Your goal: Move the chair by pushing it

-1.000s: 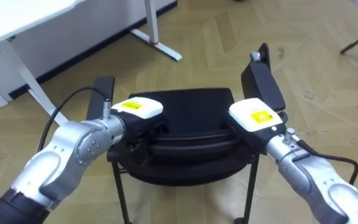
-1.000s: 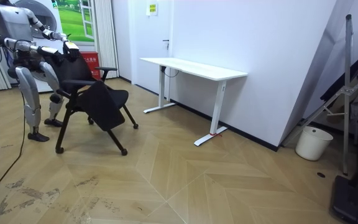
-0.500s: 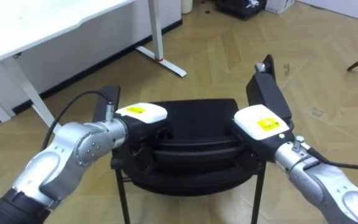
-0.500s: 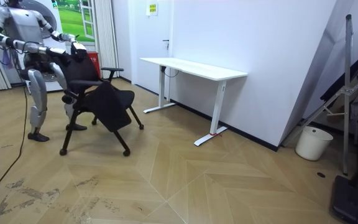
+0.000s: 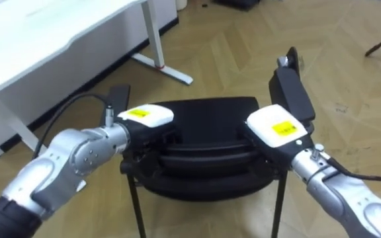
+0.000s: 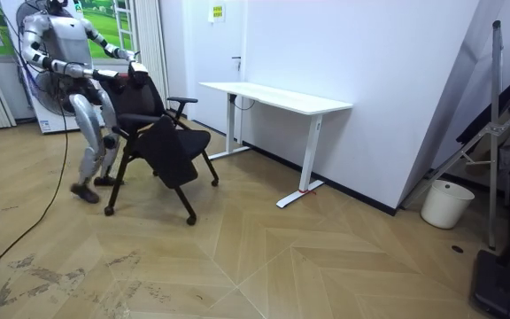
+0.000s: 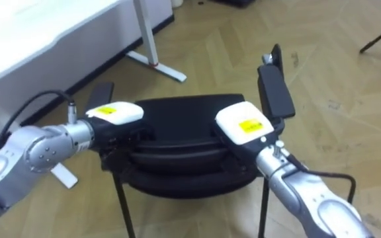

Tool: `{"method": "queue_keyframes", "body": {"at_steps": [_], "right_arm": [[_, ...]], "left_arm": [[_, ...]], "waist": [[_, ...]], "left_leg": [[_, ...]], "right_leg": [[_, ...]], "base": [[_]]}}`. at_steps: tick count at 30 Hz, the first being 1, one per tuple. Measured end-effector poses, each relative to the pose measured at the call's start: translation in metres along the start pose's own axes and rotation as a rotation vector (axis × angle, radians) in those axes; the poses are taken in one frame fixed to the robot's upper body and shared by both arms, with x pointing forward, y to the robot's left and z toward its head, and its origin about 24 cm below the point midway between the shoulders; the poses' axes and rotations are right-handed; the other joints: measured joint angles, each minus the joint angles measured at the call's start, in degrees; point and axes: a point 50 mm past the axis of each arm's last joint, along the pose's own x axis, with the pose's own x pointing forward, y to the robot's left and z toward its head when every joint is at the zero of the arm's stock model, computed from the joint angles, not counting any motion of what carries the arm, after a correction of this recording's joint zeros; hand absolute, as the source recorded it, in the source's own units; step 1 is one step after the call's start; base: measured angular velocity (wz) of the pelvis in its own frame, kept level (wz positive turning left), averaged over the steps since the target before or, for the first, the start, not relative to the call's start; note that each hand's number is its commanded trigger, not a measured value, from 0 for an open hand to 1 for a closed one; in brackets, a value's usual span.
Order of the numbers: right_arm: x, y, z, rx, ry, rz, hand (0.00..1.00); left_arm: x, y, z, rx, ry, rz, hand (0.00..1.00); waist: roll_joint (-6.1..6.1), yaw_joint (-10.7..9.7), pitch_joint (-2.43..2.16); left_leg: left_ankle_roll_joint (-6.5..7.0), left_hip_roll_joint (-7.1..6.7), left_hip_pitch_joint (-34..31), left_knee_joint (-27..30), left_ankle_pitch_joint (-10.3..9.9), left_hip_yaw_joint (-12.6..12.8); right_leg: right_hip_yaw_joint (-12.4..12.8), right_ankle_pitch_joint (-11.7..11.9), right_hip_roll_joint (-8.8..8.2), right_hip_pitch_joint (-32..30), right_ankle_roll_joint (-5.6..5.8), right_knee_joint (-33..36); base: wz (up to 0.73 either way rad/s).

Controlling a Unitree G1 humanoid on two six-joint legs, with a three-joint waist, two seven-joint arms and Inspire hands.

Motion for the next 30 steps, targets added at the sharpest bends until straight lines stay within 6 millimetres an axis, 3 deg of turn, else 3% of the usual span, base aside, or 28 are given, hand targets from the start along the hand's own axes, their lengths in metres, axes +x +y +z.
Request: {"method": "queue_keyframes", "body": {"at_steps": [2, 3, 4, 5, 8, 11, 15, 18, 20, 22, 27, 29, 30], "right_arm": [[-0.001, 0.000, 0.001, -0.002, -0.008, 0.007, 1.00], [-0.001, -0.001, 0.002, -0.004, -0.010, 0.010, 1.00], [-0.001, -0.003, 0.003, -0.009, -0.016, 0.016, 1.00], [-0.002, -0.004, 0.003, -0.016, -0.020, 0.020, 1.00], [-0.003, -0.008, 0.003, -0.021, -0.030, 0.024, 1.00], [-0.001, -0.009, 0.004, -0.019, -0.035, 0.040, 1.00], [-0.001, -0.009, 0.005, -0.018, -0.039, 0.055, 1.00], [0.000, -0.009, 0.006, -0.011, -0.041, 0.053, 1.00], [0.001, -0.008, 0.008, -0.007, -0.041, 0.061, 1.00], [0.001, -0.007, 0.008, -0.001, -0.040, 0.074, 1.00], [0.003, -0.010, 0.009, -0.018, -0.047, 0.077, 1.00], [0.003, -0.010, 0.010, -0.038, -0.060, 0.080, 1.00], [0.003, -0.011, 0.012, -0.049, -0.070, 0.081, 1.00]], "left_arm": [[-0.001, 0.000, -0.001, 0.003, 0.002, -0.004, 1.00], [-0.001, 0.000, -0.001, 0.003, 0.002, -0.004, 1.00], [-0.001, 0.000, -0.001, 0.005, 0.004, -0.004, 1.00], [-0.001, 0.000, -0.001, 0.004, 0.004, -0.004, 1.00], [-0.003, 0.003, -0.002, 0.009, 0.004, 0.010, 1.00], [-0.005, 0.006, -0.004, 0.022, 0.014, 0.028, 1.00], [-0.005, 0.005, -0.005, 0.019, 0.017, 0.039, 1.00], [-0.006, 0.007, -0.006, 0.023, 0.024, 0.068, 1.00], [-0.006, 0.007, -0.006, 0.041, 0.032, 0.086, 1.00], [-0.004, 0.004, -0.005, 0.040, 0.047, 0.113, 1.00], [-0.004, -0.004, -0.006, 0.027, 0.064, 0.162, 1.00], [-0.006, -0.007, -0.007, 0.016, 0.066, 0.163, 1.00], [-0.010, -0.010, -0.008, 0.008, 0.068, 0.168, 1.00]], "waist": [[-0.07, -0.1, -0.18], [-0.11, -0.2, -0.22], [-0.04, -0.4, -0.39], [0.21, -1.3, -0.55], [0.42, -1.9, -0.79], [0.72, -1.4, -0.84], [-0.20, -0.5, -0.54], [-1.82, -0.4, -0.17], [-2.86, -0.1, -0.23], [-3.73, 0.0, -0.31], [-4.44, 0.7, -0.33], [-4.46, 0.9, -0.37], [-4.44, 1.6, -0.54]], "left_leg": [[-0.60, 0.22, 1.7, 0.0, -1.6, -0.5], [-0.71, 0.18, 2.2, 0.0, -2.1, -0.6], [-1.14, 0.15, 3.1, 0.2, -3.2, -1.2], [-1.60, 0.18, 4.0, 0.3, -4.1, -2.7], [-3.12, 0.99, 5.1, 0.4, -5.6, -5.0], [-5.77, 4.54, 7.6, 0.8, -6.9, -5.0], [-7.67, 6.63, 9.5, 3.9, -6.3, -4.0], [-10.34, 9.21, 10.0, 5.7, -4.8, -1.2], [-12.53, 11.36, 9.3, 8.5, -3.3, 1.2], [-12.49, 13.43, 6.7, 12.6, -1.1, 1.7], [-12.39, 13.12, -4.9, 9.4, -1.0, 3.5], [-10.85, 12.17, -7.9, 3.6, 2.1, 5.7], [-9.49, 11.11, -9.4, 0.6, 6.0, 6.2]], "right_leg": [[0.4, 1.9, 3.00, -1.0, -1.40, -14.1], [0.5, 3.0, 3.72, -0.9, -1.59, -17.0], [0.5, 5.8, 4.98, -0.4, -1.98, -22.0], [0.7, 9.3, 5.70, 0.6, -2.79, -24.0], [-0.5, 11.8, 6.43, 2.0, -3.81, -23.4], [-4.0, 8.6, 8.24, 4.1, -6.02, -20.2], [-6.1, 2.9, 8.43, 6.4, -7.51, -16.2], [-9.2, -0.2, 8.24, 8.7, -9.02, -15.5], [-11.0, -1.4, 8.69, 10.6, -9.93, -16.9], [-13.4, -1.9, 9.05, 13.6, -10.83, -19.7], [-17.0, -2.0, 8.70, 17.2, -11.74, -24.5], [-18.4, -2.3, 8.72, 18.8, -11.89, -25.8], [-19.7, -2.6, 8.65, 19.4, -11.81, -26.4]], "base": [[0.10], [0.16], [0.32], [0.42], [0.39], [0.21], [0.20], [0.46], [0.43], [0.59], [0.34], [0.23], [0.00]]}}
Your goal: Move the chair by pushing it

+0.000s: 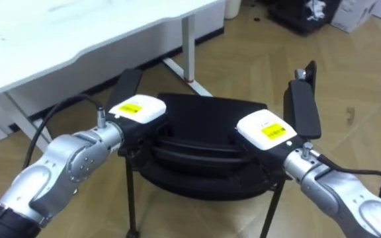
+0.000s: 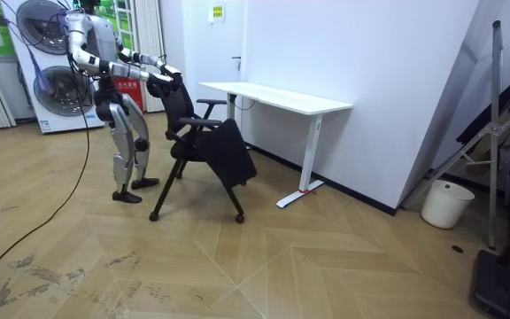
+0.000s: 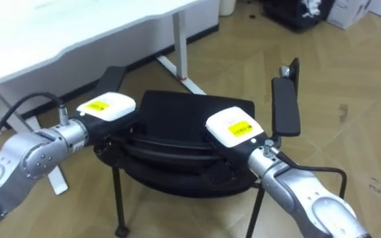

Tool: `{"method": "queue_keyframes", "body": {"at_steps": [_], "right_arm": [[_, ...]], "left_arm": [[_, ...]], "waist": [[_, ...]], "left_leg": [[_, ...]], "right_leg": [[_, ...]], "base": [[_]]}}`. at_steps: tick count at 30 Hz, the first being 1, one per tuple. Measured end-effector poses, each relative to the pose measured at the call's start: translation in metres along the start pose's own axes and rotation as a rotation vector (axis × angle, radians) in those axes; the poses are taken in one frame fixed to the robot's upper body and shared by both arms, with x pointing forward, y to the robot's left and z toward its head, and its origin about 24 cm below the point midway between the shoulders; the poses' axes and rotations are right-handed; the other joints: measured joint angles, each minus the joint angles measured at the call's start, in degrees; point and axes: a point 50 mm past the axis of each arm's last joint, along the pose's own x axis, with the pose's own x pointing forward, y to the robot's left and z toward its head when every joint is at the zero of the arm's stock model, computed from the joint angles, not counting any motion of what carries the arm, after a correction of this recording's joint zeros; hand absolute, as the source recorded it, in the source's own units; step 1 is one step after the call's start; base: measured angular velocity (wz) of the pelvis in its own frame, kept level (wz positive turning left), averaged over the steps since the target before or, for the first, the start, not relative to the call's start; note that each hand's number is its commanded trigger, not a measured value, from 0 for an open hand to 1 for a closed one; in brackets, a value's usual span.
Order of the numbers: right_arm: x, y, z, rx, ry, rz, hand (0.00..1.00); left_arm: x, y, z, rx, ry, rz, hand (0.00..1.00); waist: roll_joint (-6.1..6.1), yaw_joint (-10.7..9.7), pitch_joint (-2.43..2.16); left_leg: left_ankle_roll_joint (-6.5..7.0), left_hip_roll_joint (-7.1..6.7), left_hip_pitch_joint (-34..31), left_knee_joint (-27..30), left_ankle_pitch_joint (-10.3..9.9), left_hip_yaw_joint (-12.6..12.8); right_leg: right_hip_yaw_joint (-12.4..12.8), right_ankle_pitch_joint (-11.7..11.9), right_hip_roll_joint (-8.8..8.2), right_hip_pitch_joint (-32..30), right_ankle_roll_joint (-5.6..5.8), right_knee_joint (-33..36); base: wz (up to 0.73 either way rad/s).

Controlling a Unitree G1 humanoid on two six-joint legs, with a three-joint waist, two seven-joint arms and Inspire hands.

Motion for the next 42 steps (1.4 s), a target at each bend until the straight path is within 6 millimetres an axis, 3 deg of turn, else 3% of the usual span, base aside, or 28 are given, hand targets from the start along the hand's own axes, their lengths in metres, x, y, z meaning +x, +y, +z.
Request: {"method": "queue_keyframes", "body": {"at_steps": [1, 2, 3, 4, 7, 9, 10, 11, 12, 14, 17, 18, 20, 21, 22, 23, 24, 26, 27, 28, 29, 30, 31, 32, 34, 38, 42], "right_arm": [[0.001, -0.001, 0.003, -0.017, -0.010, 0.002, 1.00], [0.001, -0.002, 0.004, -0.022, -0.013, 0.002, 1.00], [0.000, -0.003, 0.005, -0.028, -0.018, 0.011, 1.00], [0.000, -0.003, 0.006, -0.029, -0.021, 0.023, 1.00], [0.000, -0.008, 0.006, -0.053, -0.024, 0.026, 1.00], [0.000, -0.009, 0.007, -0.058, -0.026, 0.028, 1.00], [0.000, -0.009, 0.007, -0.057, -0.027, 0.027, 1.00], [0.000, -0.009, 0.007, -0.059, -0.026, 0.028, 1.00], [0.000, -0.009, 0.006, -0.061, -0.026, 0.026, 1.00], [-0.003, -0.010, 0.003, -0.066, -0.033, 0.020, 1.00], [-0.005, -0.006, 0.000, -0.056, -0.047, 0.023, 1.00], [-0.004, -0.005, 0.000, -0.049, -0.045, 0.026, 1.00], [-0.003, 0.000, 0.001, -0.033, -0.050, 0.038, 1.00], [-0.003, 0.001, 0.001, -0.031, -0.052, 0.041, 1.00], [-0.002, 0.000, 0.001, -0.030, -0.053, 0.035, 1.00], [-0.001, -0.001, 0.002, -0.029, -0.052, 0.030, 1.00], [0.000, -0.001, 0.002, -0.026, -0.051, 0.027, 1.00], [0.002, 0.001, 0.005, -0.015, -0.053, 0.031, 1.00], [0.002, 0.001, 0.006, -0.012, -0.055, 0.031, 1.00], [0.002, 0.001, 0.007, -0.012, -0.064, 0.030, 1.00], [0.002, 0.001, 0.007, -0.010, -0.069, 0.026, 1.00], [0.002, 0.001, 0.008, -0.007, -0.077, 0.022, 1.00], [0.002, 0.000, 0.008, -0.007, -0.077, 0.022, 1.00], [0.003, 0.000, 0.007, -0.005, -0.069, 0.016, 1.00], [0.004, -0.004, 0.005, -0.013, -0.057, 0.005, 1.00], [0.009, -0.010, 0.003, -0.028, -0.053, -0.001, 1.00], [0.011, -0.012, 0.004, -0.031, -0.053, -0.003, 1.00]], "left_arm": [[-0.005, -0.002, -0.001, -0.011, 0.007, 0.001, 1.00], [-0.007, -0.003, -0.002, -0.018, 0.009, 0.001, 1.00], [-0.008, -0.004, -0.002, -0.021, 0.008, -0.004, 1.00], [-0.009, -0.004, -0.002, -0.024, 0.009, -0.011, 1.00], [-0.009, -0.003, -0.001, -0.022, 0.012, -0.014, 1.00], [-0.010, -0.004, -0.001, -0.034, 0.010, -0.019, 1.00], [-0.010, -0.005, -0.001, -0.042, 0.010, -0.025, 1.00], [-0.010, -0.005, -0.001, -0.044, 0.009, -0.027, 1.00], [-0.010, -0.006, -0.001, -0.046, 0.007, -0.033, 1.00], [-0.009, -0.007, -0.001, -0.072, -0.002, -0.029, 1.00], [-0.007, -0.009, 0.000, -0.073, -0.003, -0.036, 1.00], [-0.007, -0.010, -0.001, -0.074, 0.000, -0.041, 1.00], [-0.007, -0.011, -0.001, -0.075, 0.005, -0.053, 1.00], [-0.007, -0.011, -0.001, -0.073, 0.004, -0.053, 1.00], [-0.007, -0.009, -0.001, -0.065, 0.000, -0.050, 1.00], [-0.008, -0.009, -0.002, -0.066, 0.001, -0.049, 1.00], [-0.008, -0.009, -0.002, -0.065, 0.003, -0.049, 1.00], [-0.008, -0.010, -0.006, -0.065, 0.013, -0.059, 1.00], [-0.009, -0.010, -0.006, -0.064, 0.014, -0.062, 1.00], [-0.010, -0.009, -0.007, -0.061, 0.012, -0.067, 1.00], [-0.011, -0.008, -0.008, -0.061, 0.013, -0.068, 1.00], [-0.012, -0.008, -0.009, -0.057, 0.015, -0.072, 1.00], [-0.012, -0.008, -0.009, -0.055, 0.014, -0.075, 1.00], [-0.012, -0.006, -0.009, -0.053, 0.013, -0.070, 1.00], [-0.012, -0.002, -0.008, -0.047, 0.009, -0.055, 1.00], [-0.013, 0.005, -0.009, -0.043, 0.010, -0.028, 1.00], [-0.013, 0.006, -0.010, -0.044, 0.016, -0.020, 1.00]], "waist": [[0.28, 0.3, -0.21], [0.39, 0.4, -0.23], [0.59, 0.4, -0.30], [0.31, 0.6, -0.36], [0.35, 1.5, -0.50], [0.36, 1.9, -0.49], [0.32, 2.3, -0.47], [0.33, 2.3, -0.47], [0.34, 2.1, -0.47], [0.13, 1.8, -0.38], [0.18, 1.3, -0.37], [0.27, 1.3, -0.39], [1.08, 1.6, -0.22], [1.20, 1.8, -0.21], [1.36, 2.7, -0.15], [1.79, 3.3, 0.01], [1.84, 3.2, 0.01], [1.79, 3.0, 0.16], [1.73, 2.9, 0.21], [1.47, 2.8, 0.33], [1.35, 3.1, 0.35], [1.72, 3.5, 0.18], [2.29, 4.4, 0.03], [3.15, 5.1, -0.32], [3.10, 6.0, -0.26], [3.09, 5.5, -0.09], [2.41, 5.6, 0.25]], "left_leg": [[0.71, -0.99, -1.1, -1.9, 3.5, -0.2], [0.98, -1.71, -1.2, -2.8, 5.1, -0.2], [1.57, -3.33, -1.1, -3.9, 8.5, -0.4], [4.05, -4.30, -0.5, -4.8, 9.1, -0.2], [4.06, -6.32, 0.0, -6.2, 9.1, -1.5], [4.35, -7.50, 1.0, -7.1, 8.9, -1.5], [4.54, -8.35, 2.0, -8.1, 8.8, -1.5], [4.76, -8.78, 2.3, -8.5, 8.6, -1.5], [5.28, -9.63, 2.8, -8.5, 7.7, -1.5], [6.33, -11.99, 3.7, -8.3, 6.8, -2.6], [7.27, -13.85, 5.6, -8.1, 5.3, -5.8], [7.22, -13.95, 6.0, -8.0, 5.0, -6.5], [7.27, -13.20, 7.5, -7.2, 3.1, -9.3], [7.55, -13.05, 7.8, -7.1, 2.6, -9.9], [7.76, -12.94, 7.9, -7.2, 2.0, -10.1], [7.72, -12.87, 8.2, -7.2, 1.6, -10.9], [7.72, -12.89, 8.4, -7.2, 1.4, -11.3], [7.16, -12.83, 9.6, -6.4, -0.2, -13.5], [6.90, -12.83, 9.8, -5.9, -0.8, -14.3], [6.36, -12.86, 9.9, -4.5, -2.2, -15.5], [5.98, -12.80, 9.9, -3.3, -3.1, -15.9], [4.56, -11.94, 9.3, 0.0, -5.0, -16.8], [3.51, -10.38, 9.1, 1.8, -6.9, -17.0], [2.80, -8.97, 9.3, 1.8, -7.6, -16.6], [2.14, -7.79, 9.9, 0.8, -7.9, -16.7], [0.69, -5.82, 11.2, -0.5, -8.6, -16.2], [0.39, -4.30, 12.4, 2.7, -8.7, -12.1]], "right_leg": [[-1.3, -0.2, 0.11, 0.8, 0.14, -0.8], [-2.1, -0.4, 0.12, 1.4, 0.27, -1.2], [-3.8, -0.9, 0.10, 2.7, 0.67, -1.5], [-5.0, -1.7, -0.18, 3.6, 1.07, -1.5], [-6.8, -2.7, -1.33, 4.3, 2.00, -1.4], [-8.7, -3.6, -2.76, 4.7, 3.51, 0.3], [-10.7, -4.4, -4.65, 4.4, 4.98, 3.5], [-11.9, -4.8, -5.87, 3.9, 5.75, 6.2], [-12.7, -5.4, -9.07, 2.1, 7.01, 13.6], [-8.2, -3.9, -14.29, -2.3, 8.93, 26.8], [-2.8, -1.2, -15.03, -3.0, 7.93, 31.9], [-1.9, -0.1, -14.59, -3.1, 8.13, 32.5], [1.7, 5.7, -12.07, -4.5, 9.47, 35.4], [3.1, 5.4, -11.69, -5.4, 9.77, 36.3], [5.4, 2.4, -11.02, -8.3, 10.04, 37.5], [7.3, 0.1, -10.28, -11.2, 9.20, 36.9], [8.0, -0.6, -10.15, -12.6, 8.99, 35.9], [11.7, -0.9, -9.26, -16.2, 9.15, 26.1], [12.2, -0.6, -9.28, -16.4, 9.24, 22.3], [13.2, 1.5, -9.47, -16.3, 9.72, 14.1], [13.4, 3.3, -9.46, -16.3, 9.87, 10.5], [13.1, 7.0, -8.88, -15.2, 9.30, 9.4], [12.2, 6.9, -7.38, -14.5, 8.12, 9.3], [11.4, 6.7, -6.19, -13.7, 7.32, 8.6], [10.7, 6.5, -5.22, -13.0, 6.09, 8.1], [8.6, 4.1, -3.54, -11.3, 5.61, 7.4], [8.2, 1.2, -3.50, -9.6, 5.34, 9.2]], "base": [[0.00], [0.15], [0.36], [0.48], [0.36], [0.29], [0.15], [0.29], [0.48], [0.59], [0.59], [0.46], [0.43], [0.23], [0.15], [0.23], [0.44], [0.58], [0.58], [0.43], [0.46], [0.30], [0.21], [0.08], [0.12], [0.19], [0.10]]}}
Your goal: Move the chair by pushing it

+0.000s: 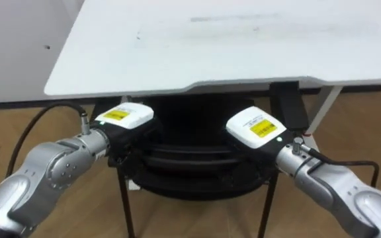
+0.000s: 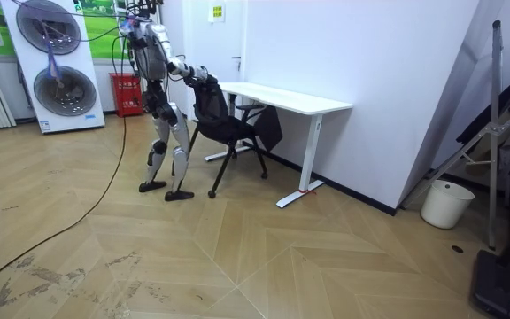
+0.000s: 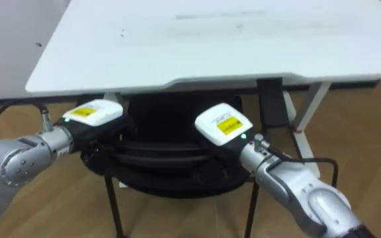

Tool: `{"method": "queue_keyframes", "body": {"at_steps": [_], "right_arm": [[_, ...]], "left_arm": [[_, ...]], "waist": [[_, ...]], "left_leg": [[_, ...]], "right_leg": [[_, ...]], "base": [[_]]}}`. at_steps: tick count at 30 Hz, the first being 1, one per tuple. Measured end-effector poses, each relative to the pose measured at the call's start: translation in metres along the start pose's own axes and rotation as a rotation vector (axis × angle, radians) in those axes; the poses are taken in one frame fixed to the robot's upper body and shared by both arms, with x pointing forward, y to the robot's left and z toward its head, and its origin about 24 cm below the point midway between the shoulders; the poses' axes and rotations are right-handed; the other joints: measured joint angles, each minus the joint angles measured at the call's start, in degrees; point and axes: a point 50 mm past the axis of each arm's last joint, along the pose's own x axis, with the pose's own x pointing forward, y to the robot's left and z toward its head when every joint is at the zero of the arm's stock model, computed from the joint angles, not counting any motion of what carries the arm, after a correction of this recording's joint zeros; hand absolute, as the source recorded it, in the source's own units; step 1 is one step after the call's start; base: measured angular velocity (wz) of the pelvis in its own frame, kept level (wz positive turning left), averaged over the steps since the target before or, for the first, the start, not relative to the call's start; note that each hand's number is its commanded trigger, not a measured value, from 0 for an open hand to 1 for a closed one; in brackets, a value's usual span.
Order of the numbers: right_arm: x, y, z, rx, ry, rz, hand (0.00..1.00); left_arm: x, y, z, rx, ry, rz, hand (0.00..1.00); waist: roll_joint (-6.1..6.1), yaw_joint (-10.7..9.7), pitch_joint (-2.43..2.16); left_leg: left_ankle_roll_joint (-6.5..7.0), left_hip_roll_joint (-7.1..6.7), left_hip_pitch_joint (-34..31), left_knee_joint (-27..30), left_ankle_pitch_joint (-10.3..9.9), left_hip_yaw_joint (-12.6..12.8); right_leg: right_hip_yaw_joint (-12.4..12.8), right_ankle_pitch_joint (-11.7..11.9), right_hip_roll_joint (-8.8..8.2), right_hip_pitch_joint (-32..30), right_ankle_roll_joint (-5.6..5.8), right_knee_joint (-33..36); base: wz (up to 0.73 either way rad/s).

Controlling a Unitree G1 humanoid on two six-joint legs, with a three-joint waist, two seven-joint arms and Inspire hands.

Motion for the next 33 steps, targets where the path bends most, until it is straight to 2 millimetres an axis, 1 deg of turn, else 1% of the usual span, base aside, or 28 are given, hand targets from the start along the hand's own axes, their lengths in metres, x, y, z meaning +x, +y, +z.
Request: {"method": "queue_keyframes", "body": {"at_steps": [2, 4, 5, 7, 8, 9, 10, 11, 12, 13, 14, 15, 16, 17, 18, 19, 22, 23, 24, 25, 26, 27, 28, 29, 30, 31, 32, 33], "right_arm": [[0.001, 0.003, 0.000, 0.010, 0.000, 0.013, 1.00], [0.001, 0.005, 0.002, 0.017, -0.006, 0.015, 1.00], [0.001, 0.006, 0.003, 0.022, -0.013, 0.014, 1.00], [0.002, 0.007, 0.006, 0.030, -0.016, 0.013, 1.00], [0.002, 0.007, 0.006, 0.029, -0.016, 0.013, 1.00], [0.002, 0.007, 0.007, 0.029, -0.019, 0.014, 1.00], [0.002, 0.008, 0.007, 0.030, -0.017, 0.018, 1.00], [0.002, 0.010, 0.006, 0.033, -0.013, 0.025, 1.00], [0.002, 0.010, 0.006, 0.035, -0.013, 0.025, 1.00], [0.001, 0.010, 0.004, 0.028, -0.008, 0.024, 1.00], [0.000, 0.010, 0.002, 0.022, -0.004, 0.023, 1.00], [-0.002, 0.011, 0.000, 0.017, 0.002, 0.023, 1.00], [-0.004, 0.013, -0.002, 0.012, 0.008, 0.034, 1.00], [-0.007, 0.016, -0.002, 0.012, 0.009, 0.046, 1.00], [-0.008, 0.018, -0.001, 0.017, 0.009, 0.052, 1.00], [-0.009, 0.020, 0.000, 0.021, 0.006, 0.058, 1.00], [-0.009, 0.019, 0.005, 0.008, -0.006, 0.070, 1.00], [-0.010, 0.018, 0.005, -0.005, -0.006, 0.073, 0.21], [-0.010, 0.018, 0.005, -0.007, -0.006, 0.075, 0.00], [-0.010, 0.018, 0.005, -0.008, -0.004, 0.074, 0.00], [-0.010, 0.018, 0.006, -0.008, -0.004, 0.073, 0.00], [-0.009, 0.017, 0.006, -0.007, -0.001, 0.072, 0.00], [-0.009, 0.016, 0.006, -0.008, 0.003, 0.071, 0.00], [-0.009, 0.013, 0.005, -0.011, 0.009, 0.070, 0.00], [-0.010, 0.012, 0.005, -0.013, 0.011, 0.070, 0.00], [-0.010, 0.009, 0.003, -0.009, 0.019, 0.072, 0.00], [-0.010, 0.009, 0.002, -0.002, 0.023, 0.074, 0.00], [-0.010, 0.009, 0.002, 0.005, 0.024, 0.074, 0.00]], "left_arm": [[0.001, -0.003, -0.001, -0.009, 0.004, -0.009, 1.00], [0.001, -0.003, -0.002, -0.006, 0.009, -0.010, 1.00], [0.000, -0.004, -0.003, -0.002, 0.013, -0.012, 1.00], [0.000, -0.004, -0.004, 0.004, 0.019, -0.010, 1.00], [-0.001, -0.005, -0.004, 0.003, 0.020, -0.008, 1.00], [-0.003, -0.007, -0.004, 0.003, 0.024, -0.002, 1.00], [-0.002, -0.009, -0.004, -0.006, 0.026, -0.003, 1.00], [-0.001, -0.011, -0.003, -0.015, 0.025, -0.008, 1.00], [-0.001, -0.012, -0.002, -0.016, 0.024, -0.009, 1.00], [0.002, -0.013, 0.000, -0.017, 0.018, -0.004, 1.00], [0.003, -0.013, 0.002, -0.022, 0.016, 0.000, 1.00], [0.004, -0.015, 0.004, -0.028, 0.012, 0.001, 1.00], [0.005, -0.018, 0.005, -0.038, 0.009, -0.009, 1.00], [0.004, -0.023, 0.007, -0.052, 0.005, -0.022, 1.00], [0.003, -0.026, 0.007, -0.057, 0.005, -0.030, 1.00], [0.003, -0.027, 0.007, -0.057, 0.007, -0.040, 1.00], [0.000, -0.026, 0.006, -0.049, 0.008, -0.061, 1.00], [-0.001, -0.027, 0.007, -0.053, 0.004, -0.063, 1.00], [-0.001, -0.027, 0.007, -0.056, 0.003, -0.062, 1.00], [-0.001, -0.026, 0.007, -0.057, 0.005, -0.060, 0.64], [-0.001, -0.026, 0.007, -0.058, 0.006, -0.060, 0.45], [-0.001, -0.026, 0.006, -0.058, 0.007, -0.060, 0.59], [-0.001, -0.026, 0.006, -0.058, 0.008, -0.060, 0.60], [-0.001, -0.026, 0.006, -0.058, 0.008, -0.060, 0.58], [-0.001, -0.025, 0.006, -0.060, 0.008, -0.058, 0.33], [-0.001, -0.024, 0.007, -0.064, 0.005, -0.060, 0.18], [-0.002, -0.023, 0.008, -0.066, 0.000, -0.060, 0.00], [-0.002, -0.023, 0.008, -0.071, 0.000, -0.061, 0.00]], "waist": [[-0.35, 0.2, 0.21], [-0.43, 0.1, 0.11], [-0.64, -0.1, 0.14], [-1.05, -0.4, 0.14], [-1.11, -0.5, 0.10], [-1.28, -0.7, 0.04], [-1.59, -0.9, 0.11], [-2.63, -1.0, 0.64], [-2.54, -0.8, 0.46], [-2.68, -1.1, 0.48], [-2.70, -1.0, 0.47], [-2.82, -0.7, 0.42], [-2.60, -0.2, 0.09], [-1.61, 0.6, -0.91], [-1.72, 0.7, -1.43], [-2.05, 0.6, -1.53], [-2.14, 0.4, -1.50], [-2.11, 0.4, -1.48], [-2.11, 0.4, -1.47], [-2.13, 0.5, -1.38], [-2.14, 0.5, -1.33], [-2.13, 0.5, -1.28], [-2.03, 0.4, -1.21], [-1.89, 0.4, -1.08], [-1.86, 0.4, -0.97], [-1.91, 0.2, -0.85], [-2.07, 0.2, -0.75], [-2.22, 0.2, -0.65]], "left_leg": [[-0.03, 1.72, 0.4, 4.3, 0.0, 3.0], [-0.07, 3.07, 0.4, 6.1, 0.0, 4.5], [-0.27, 3.68, 0.6, 6.8, 0.1, 5.4], [-1.36, 4.18, 1.4, 6.7, 0.8, 6.3], [-1.45, 4.36, 1.6, 6.7, 0.8, 6.7], [-2.20, 4.61, 1.9, 7.1, 1.3, 7.3], [-2.58, 4.46, 1.8, 8.3, 2.3, 7.3], [-2.91, 3.97, 1.2, 9.4, 2.9, 7.1], [-2.82, 3.29, 0.9, 8.2, 2.3, 6.5], [-2.38, 1.80, -0.9, 4.1, 1.3, 5.2], [-2.38, 1.22, -2.0, 2.2, 1.4, 4.7], [-2.24, 0.05, -4.2, -1.6, 1.8, 4.2], [-1.62, -0.84, -6.2, -4.5, 4.9, 3.1], [0.31, -1.83, -6.7, -6.0, 9.6, 1.7], [0.31, -2.18, -5.8, -6.7, 9.6, 1.7], [0.86, -2.84, -3.7, -8.7, 10.0, 2.7], [1.04, -3.59, -1.8, -10.2, 10.1, 2.8], [1.04, -3.79, -1.6, -10.5, 10.1, 2.6], [1.04, -3.83, -1.5, -10.6, 10.1, 2.6], [1.04, -3.90, -1.5, -10.6, 10.1, 2.5], [1.03, -3.96, -1.5, -10.6, 10.1, 2.5], [1.01, -4.17, -1.3, -11.1, 10.1, 2.5], [1.00, -4.25, -1.1, -11.4, 10.2, 2.5], [1.00, -4.30, -1.1, -11.4, 10.2, 2.6], [1.01, -4.33, -1.1, -11.4, 10.2, 2.6], [1.04, -4.47, -1.1, -11.5, 10.2, 2.5], [1.09, -4.64, -0.9, -11.7, 10.3, 2.6], [1.20, -4.78, -0.6, -12.2, 10.3, 2.7]], "right_leg": [[-0.2, -1.9, 0.03, 2.1, -0.33, 0.5], [-0.8, -3.0, 0.37, 3.5, -0.68, 0.6], [-1.1, -3.5, 0.62, 4.2, -0.93, 0.6], [-1.1, -3.8, 0.91, 5.3, -1.04, 0.2], [-0.9, -3.8, 1.06, 5.4, -1.17, 0.1], [-0.6, -4.0, 1.32, 6.0, -1.42, -0.4], [0.3, -4.0, 1.54, 6.8, -1.46, -1.1], [1.8, -3.9, 1.53, 7.5, -1.61, -1.8], [2.8, -3.9, 1.46, 7.6, -1.61, -1.8], [4.7, -3.9, 1.40, 7.3, -1.55, -2.1], [5.3, -3.7, 1.32, 7.2, -1.30, -2.4], [7.1, -3.3, 1.33, 7.2, -0.80, -3.1], [8.8, -2.9, 1.27, 7.5, -0.33, -3.8], [10.1, -2.9, 1.13, 7.5, 0.20, -3.7], [10.9, -3.0, 1.06, 7.6, 0.68, -3.8], [11.3, -2.9, 0.99, 8.2, 1.37, -4.7], [11.4, -2.2, 0.43, 9.5, 1.73, -6.5], [11.5, -2.2, 0.32, 9.5, 1.74, -6.6], [11.5, -2.2, 0.31, 9.4, 1.74, -6.6], [11.5, -2.2, 0.33, 9.4, 1.74, -6.7], [11.6, -2.2, 0.29, 9.4, 1.74, -6.7], [11.6, -2.2, 0.26, 9.4, 1.74, -6.8], [11.8, -2.2, 0.32, 9.4, 1.74, -6.9], [12.0, -2.2, 0.38, 9.4, 1.75, -6.9], [12.0, -2.2, 0.35, 9.3, 1.75, -6.8], [11.9, -2.2, 0.10, 9.3, 1.79, -6.8], [12.0, -2.3, -0.04, 9.3, 1.93, -6.6], [12.2, -2.4, -0.07, 9.3, 2.02, -6.5]], "base": [[0.00], [0.05], [0.05], [0.02], [-0.09], [-0.17], [-0.22], [-0.17], [0.00], [0.00], [-0.25], [-0.63], [-0.90], [-0.78], [-0.53], [-0.33], [-0.18], [-0.10], [-0.05], [0.00], [-0.03], [-0.07], [-0.08], [-0.07], [0.00], [0.00], [0.00], [-0.05]]}}
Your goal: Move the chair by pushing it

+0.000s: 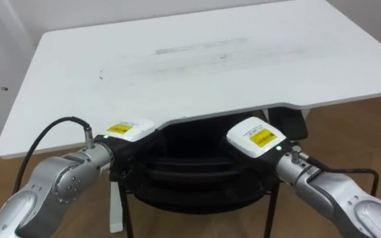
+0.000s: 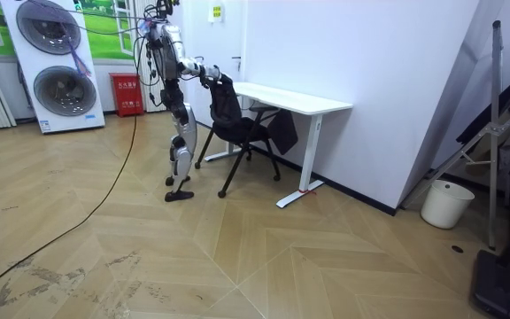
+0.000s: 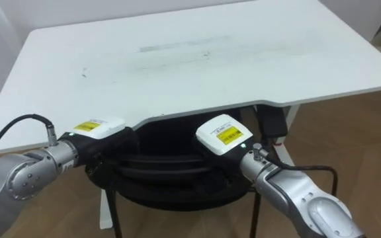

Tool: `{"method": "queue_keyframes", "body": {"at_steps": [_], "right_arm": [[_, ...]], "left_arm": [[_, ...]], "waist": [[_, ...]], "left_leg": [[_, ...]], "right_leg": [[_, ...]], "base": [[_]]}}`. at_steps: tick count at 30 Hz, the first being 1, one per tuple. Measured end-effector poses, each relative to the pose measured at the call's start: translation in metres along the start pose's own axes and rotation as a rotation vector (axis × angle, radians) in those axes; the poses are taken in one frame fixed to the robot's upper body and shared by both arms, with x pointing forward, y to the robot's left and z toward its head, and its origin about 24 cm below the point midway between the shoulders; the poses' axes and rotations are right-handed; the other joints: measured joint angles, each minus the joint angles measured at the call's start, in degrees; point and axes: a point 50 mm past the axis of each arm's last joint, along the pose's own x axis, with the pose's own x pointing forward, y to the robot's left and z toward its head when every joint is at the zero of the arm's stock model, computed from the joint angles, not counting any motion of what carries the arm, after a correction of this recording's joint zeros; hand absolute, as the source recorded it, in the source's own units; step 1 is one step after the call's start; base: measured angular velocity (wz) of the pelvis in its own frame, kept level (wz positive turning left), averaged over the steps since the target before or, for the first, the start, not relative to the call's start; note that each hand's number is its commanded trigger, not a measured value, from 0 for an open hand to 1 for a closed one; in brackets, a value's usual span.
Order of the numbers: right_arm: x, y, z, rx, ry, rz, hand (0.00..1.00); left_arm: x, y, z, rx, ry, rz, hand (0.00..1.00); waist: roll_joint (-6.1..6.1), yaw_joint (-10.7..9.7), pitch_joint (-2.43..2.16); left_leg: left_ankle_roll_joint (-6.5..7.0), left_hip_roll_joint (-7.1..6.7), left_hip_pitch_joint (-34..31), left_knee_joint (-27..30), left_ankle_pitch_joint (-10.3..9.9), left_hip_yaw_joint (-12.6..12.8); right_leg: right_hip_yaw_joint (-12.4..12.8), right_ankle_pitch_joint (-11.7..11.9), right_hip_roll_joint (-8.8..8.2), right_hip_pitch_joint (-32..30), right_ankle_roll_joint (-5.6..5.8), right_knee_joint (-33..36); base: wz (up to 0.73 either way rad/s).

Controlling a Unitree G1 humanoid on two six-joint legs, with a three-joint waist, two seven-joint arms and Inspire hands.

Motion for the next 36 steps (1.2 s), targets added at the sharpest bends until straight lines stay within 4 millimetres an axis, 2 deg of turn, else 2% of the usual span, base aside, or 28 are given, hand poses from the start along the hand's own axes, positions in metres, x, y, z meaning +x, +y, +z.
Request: {"method": "queue_keyframes", "body": {"at_steps": [4, 7, 16, 28, 36], "right_arm": [[-0.0004, -0.0024, -0.0005, 0.045, 0.000, -0.011, 0.00], [-0.0012, -0.0038, -0.0024, 0.092, 0.002, -0.015, 0.00], [-0.0003, -0.0067, -0.0054, 0.114, 0.014, -0.002, 0.00], [-0.0013, -0.0061, -0.0074, 0.147, 0.017, 0.019, 0.00], [-0.0026, -0.0091, -0.0093, 0.145, 0.021, 0.016, 0.00]], "left_arm": [[-0.0033, 0.0048, -0.0016, -0.036, -0.006, -0.014, 0.00], [-0.0038, 0.0060, 0.0018, -0.035, -0.032, -0.026, 0.00], [-0.0034, 0.0058, 0.0028, -0.052, -0.045, -0.033, 0.00], [-0.0035, 0.0054, 0.0037, -0.051, -0.051, -0.040, 0.00], [-0.0046, 0.0082, 0.0051, -0.042, -0.055, -0.023, 0.00]], "waist": [[-0.51, -0.2, 0.37], [-0.26, 0.1, 0.32], [0.02, 0.3, 0.24], [0.02, 0.3, 0.24], [0.42, 0.2, 0.08]], "left_leg": [[0.19, 0.08, 0.6, -1.0, 0.1, 1.0], [0.21, 0.58, 0.4, -1.1, 0.1, 1.4], [0.26, 1.16, 0.5, -2.3, 0.5, 1.4], [0.22, 1.02, 1.3, -3.3, 0.8, 1.3], [0.22, 0.98, 1.4, -3.3, 0.8, 1.2]], "right_leg": [[0.8, 0.1, -0.09, -0.1, 0.24, -0.4], [1.5, 1.2, 0.41, 0.0, 0.38, -2.2], [1.3, 3.3, 1.21, 1.1, 0.32, -5.9], [1.5, 3.8, 1.32, 2.1, 0.37, -7.4], [1.4, 4.8, 1.68, 3.0, 0.39, -9.2]], "base": [[-0.13], [-0.16], [-0.03], [0.00], [0.00]]}}
